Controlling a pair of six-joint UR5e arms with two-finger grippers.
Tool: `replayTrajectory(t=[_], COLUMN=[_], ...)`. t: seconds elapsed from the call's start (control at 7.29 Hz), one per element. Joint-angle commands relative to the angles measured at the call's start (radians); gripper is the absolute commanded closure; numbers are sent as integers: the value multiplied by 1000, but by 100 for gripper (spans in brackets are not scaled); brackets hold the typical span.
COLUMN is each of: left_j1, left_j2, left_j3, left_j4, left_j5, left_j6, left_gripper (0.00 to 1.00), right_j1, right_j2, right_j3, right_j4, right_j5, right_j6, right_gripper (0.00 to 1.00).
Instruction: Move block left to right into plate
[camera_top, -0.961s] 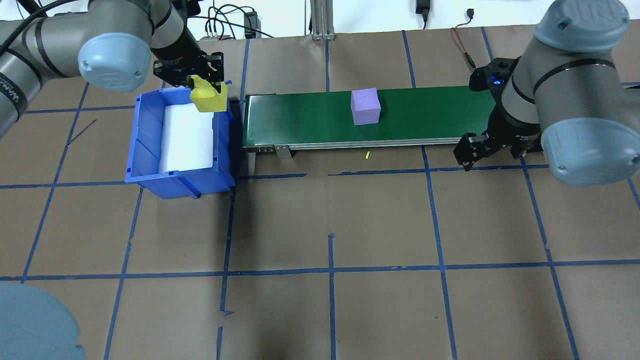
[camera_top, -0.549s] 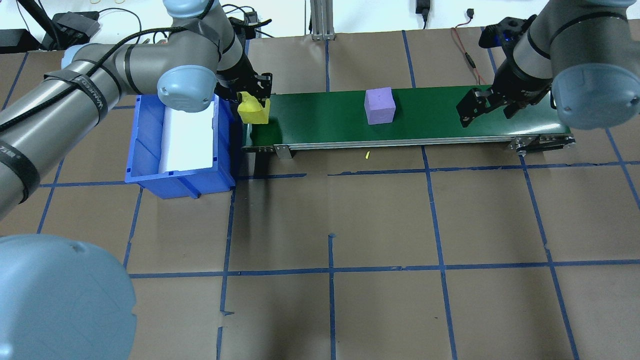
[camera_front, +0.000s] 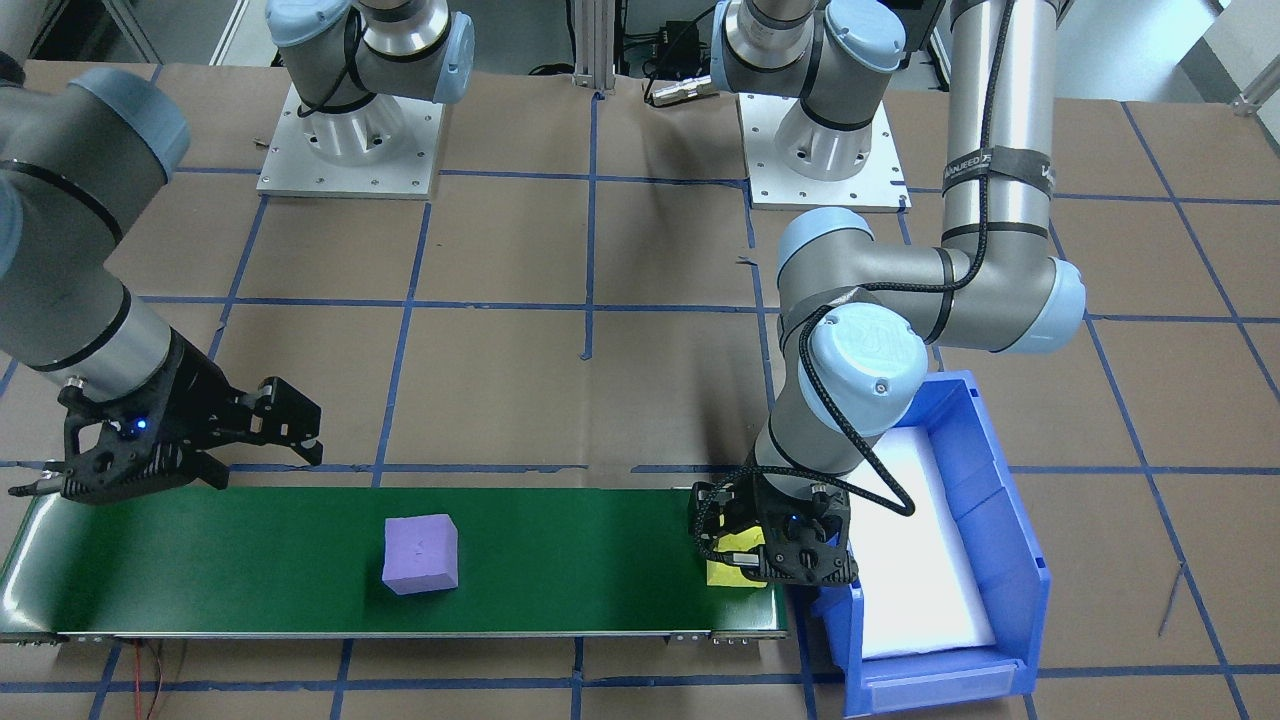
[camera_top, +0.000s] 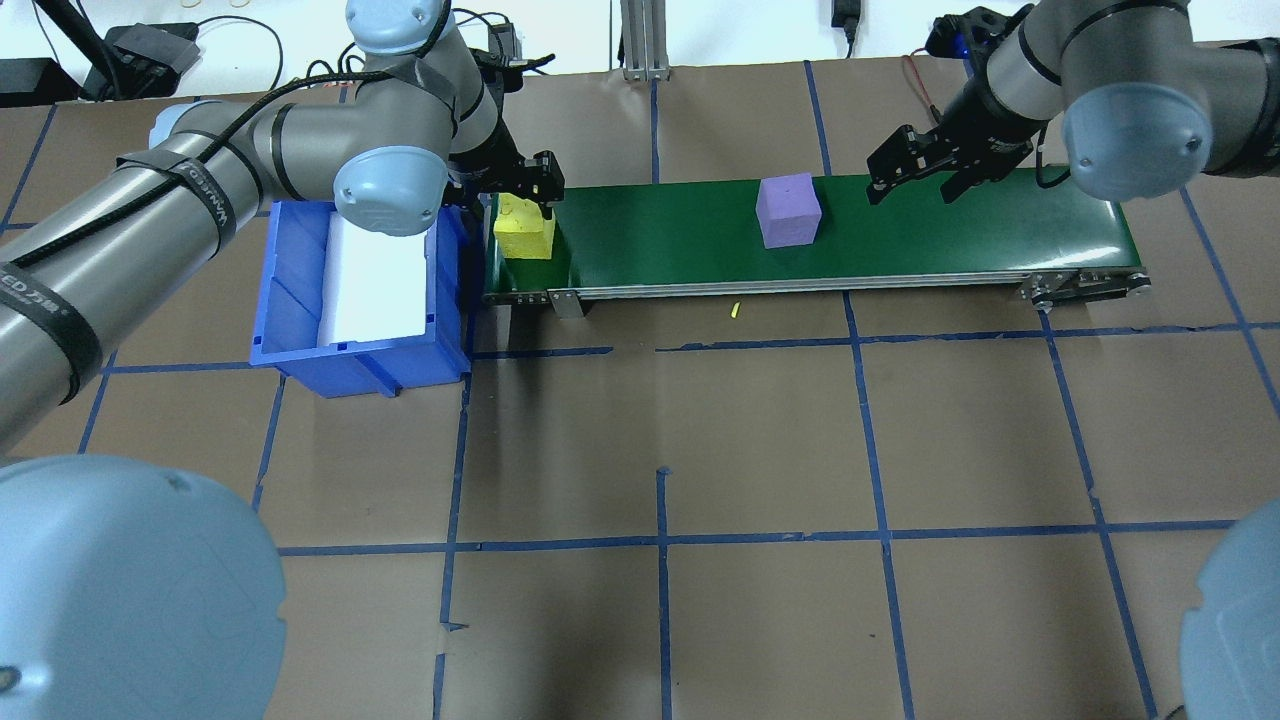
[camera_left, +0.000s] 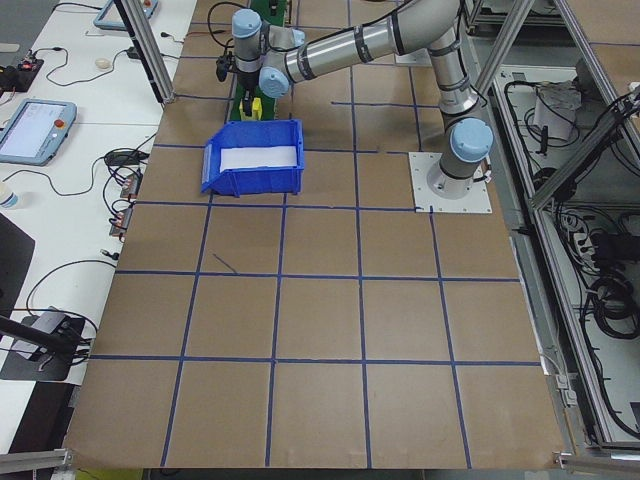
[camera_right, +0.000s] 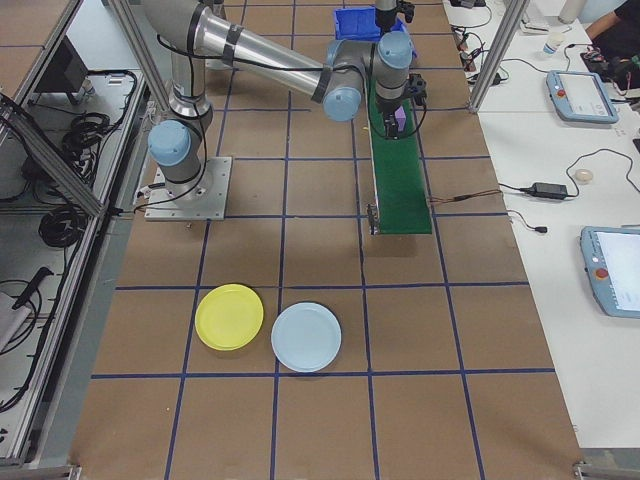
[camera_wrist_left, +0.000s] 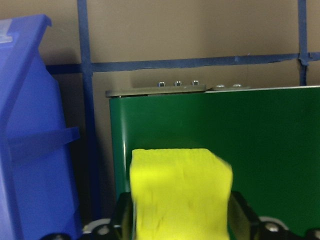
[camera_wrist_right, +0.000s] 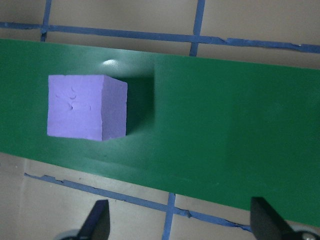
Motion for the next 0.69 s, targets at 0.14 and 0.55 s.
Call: replayTrajectory(t=[0.14,0.55], left_j1=[7,84], left_j2=[187,357], left_j3=[-1,-12], left_j4=[-194,-413], left_j5=[12,75], left_j6=[11,13], left_gripper=[0,0], right_j1=[2,2], right_j2=[81,115], right_j3=[-41,-75], right_j4=[-50,-50], right_j5=[52,53], right_j6=[121,158], right_gripper=[1,1])
